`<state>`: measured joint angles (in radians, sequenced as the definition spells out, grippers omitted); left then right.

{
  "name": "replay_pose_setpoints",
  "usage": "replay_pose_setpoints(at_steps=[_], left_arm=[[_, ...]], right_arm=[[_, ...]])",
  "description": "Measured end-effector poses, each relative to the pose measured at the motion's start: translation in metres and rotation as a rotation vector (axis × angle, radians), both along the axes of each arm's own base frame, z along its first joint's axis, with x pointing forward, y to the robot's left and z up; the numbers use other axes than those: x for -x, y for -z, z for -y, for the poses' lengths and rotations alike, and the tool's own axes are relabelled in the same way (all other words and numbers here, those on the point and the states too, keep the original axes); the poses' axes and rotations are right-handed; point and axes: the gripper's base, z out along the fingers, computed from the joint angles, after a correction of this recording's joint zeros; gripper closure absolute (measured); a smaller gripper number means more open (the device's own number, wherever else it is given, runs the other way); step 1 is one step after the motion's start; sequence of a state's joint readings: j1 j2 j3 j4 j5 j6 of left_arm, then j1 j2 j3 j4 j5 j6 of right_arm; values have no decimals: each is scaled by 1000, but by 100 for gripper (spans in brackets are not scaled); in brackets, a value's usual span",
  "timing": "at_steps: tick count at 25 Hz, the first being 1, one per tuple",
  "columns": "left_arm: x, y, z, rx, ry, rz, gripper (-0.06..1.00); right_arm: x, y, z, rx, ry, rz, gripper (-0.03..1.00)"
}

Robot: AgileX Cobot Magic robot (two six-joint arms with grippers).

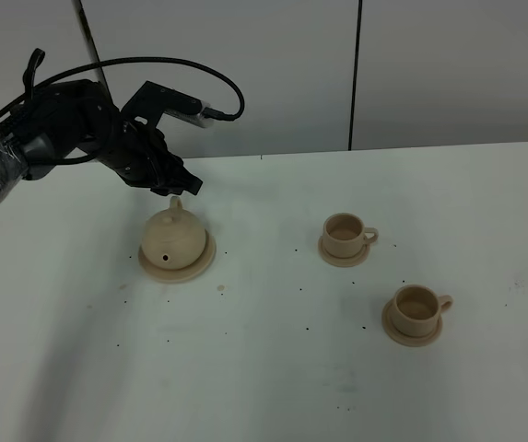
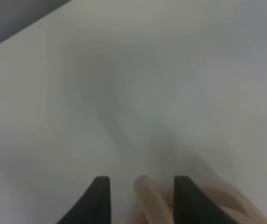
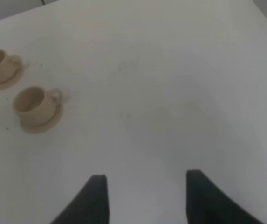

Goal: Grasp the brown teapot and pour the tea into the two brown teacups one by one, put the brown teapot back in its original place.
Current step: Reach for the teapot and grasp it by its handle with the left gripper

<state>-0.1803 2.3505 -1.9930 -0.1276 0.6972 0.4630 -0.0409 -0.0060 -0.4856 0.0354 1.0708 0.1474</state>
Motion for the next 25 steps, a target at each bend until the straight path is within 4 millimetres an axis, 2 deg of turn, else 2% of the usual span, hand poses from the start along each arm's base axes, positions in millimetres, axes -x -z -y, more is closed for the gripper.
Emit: replay_pose_setpoints(at_steps=[25], left_arm=[[1,1,0,6,-14,-20,55]], right_arm=[[0,0,0,0,0,0,59]])
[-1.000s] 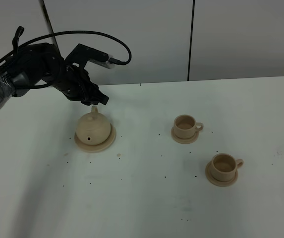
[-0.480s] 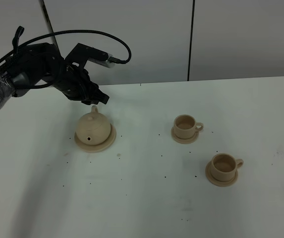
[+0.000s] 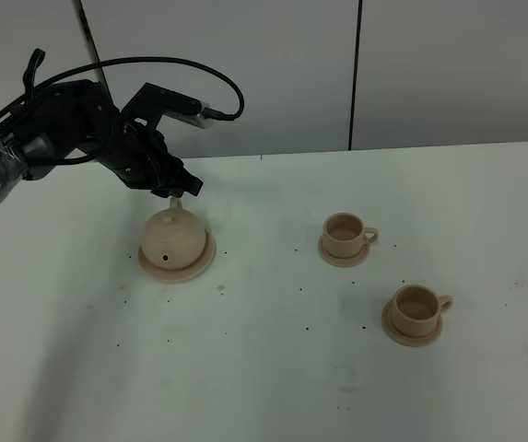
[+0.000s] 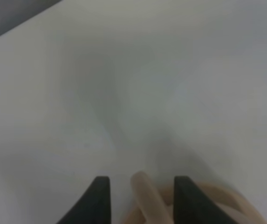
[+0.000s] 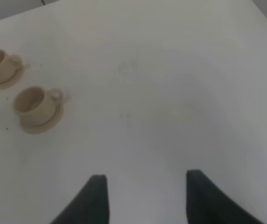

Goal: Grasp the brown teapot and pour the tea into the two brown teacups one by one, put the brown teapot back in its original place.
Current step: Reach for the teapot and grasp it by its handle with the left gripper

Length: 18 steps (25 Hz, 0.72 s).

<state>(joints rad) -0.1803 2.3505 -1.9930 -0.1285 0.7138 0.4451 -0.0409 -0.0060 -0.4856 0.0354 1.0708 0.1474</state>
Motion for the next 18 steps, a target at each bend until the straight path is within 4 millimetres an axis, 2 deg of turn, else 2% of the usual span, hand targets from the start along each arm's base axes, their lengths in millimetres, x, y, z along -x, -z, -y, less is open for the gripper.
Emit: replay_pose_setpoints(at_steps=[18], left_arm=[[0,0,2,-9,19,6,55]], right_arm=[[0,0,0,0,0,0,59]])
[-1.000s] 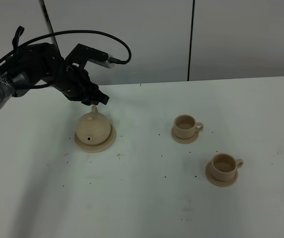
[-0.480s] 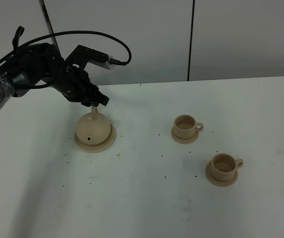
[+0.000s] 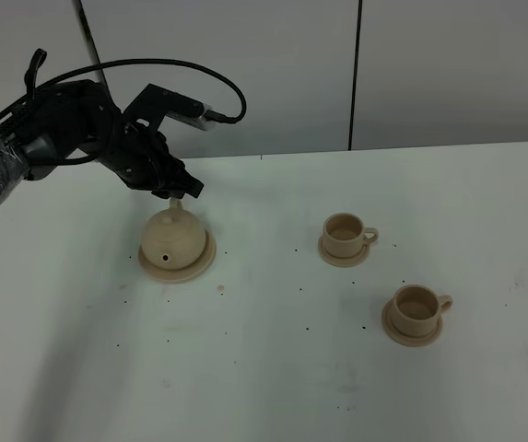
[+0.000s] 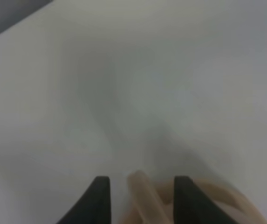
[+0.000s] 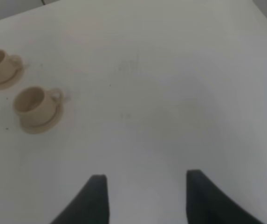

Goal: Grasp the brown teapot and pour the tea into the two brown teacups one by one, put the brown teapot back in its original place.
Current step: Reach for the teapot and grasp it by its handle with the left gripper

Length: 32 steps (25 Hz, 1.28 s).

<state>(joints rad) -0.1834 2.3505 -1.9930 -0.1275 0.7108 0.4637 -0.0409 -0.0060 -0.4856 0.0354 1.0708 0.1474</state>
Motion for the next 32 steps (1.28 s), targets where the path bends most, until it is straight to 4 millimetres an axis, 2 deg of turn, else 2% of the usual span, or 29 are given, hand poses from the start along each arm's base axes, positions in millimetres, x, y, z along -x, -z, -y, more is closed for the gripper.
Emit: replay_pose_setpoints(at_steps=[6,12,32], left_arm=[[-3,10,0,-2,-3,-1,55],[-3,11,0,-2,-3,1,55],[-3,12,-25,-25,-53,-51,55]], right_arm=[[0,0,0,0,0,0,59],[0,0,0,-1,0,0,59],[0,0,0,-1,-1,0,59]])
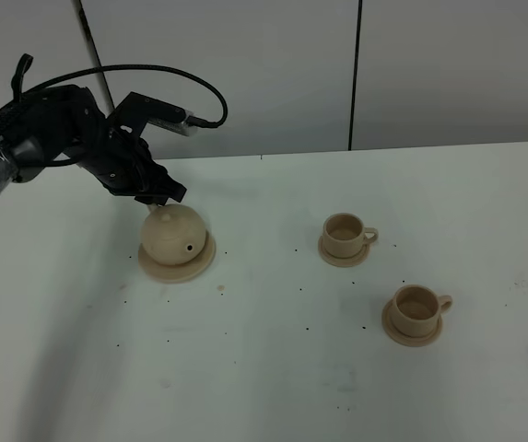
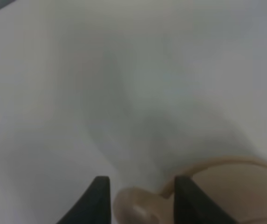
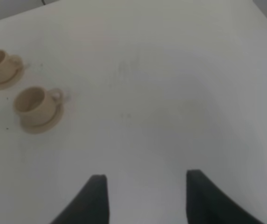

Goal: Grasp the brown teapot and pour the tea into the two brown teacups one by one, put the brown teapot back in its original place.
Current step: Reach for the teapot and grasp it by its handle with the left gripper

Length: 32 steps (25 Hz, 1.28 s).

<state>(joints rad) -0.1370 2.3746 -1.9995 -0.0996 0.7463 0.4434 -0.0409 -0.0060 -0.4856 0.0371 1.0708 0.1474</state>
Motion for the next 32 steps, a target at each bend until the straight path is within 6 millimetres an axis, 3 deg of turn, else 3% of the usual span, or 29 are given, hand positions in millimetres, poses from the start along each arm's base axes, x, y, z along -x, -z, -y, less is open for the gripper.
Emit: replay_pose_setpoints(at_steps=[32], left_arm=[[5,-14,-24,-14,-58,-46,55]], right_arm=[[0,0,0,-1,-1,1,59]])
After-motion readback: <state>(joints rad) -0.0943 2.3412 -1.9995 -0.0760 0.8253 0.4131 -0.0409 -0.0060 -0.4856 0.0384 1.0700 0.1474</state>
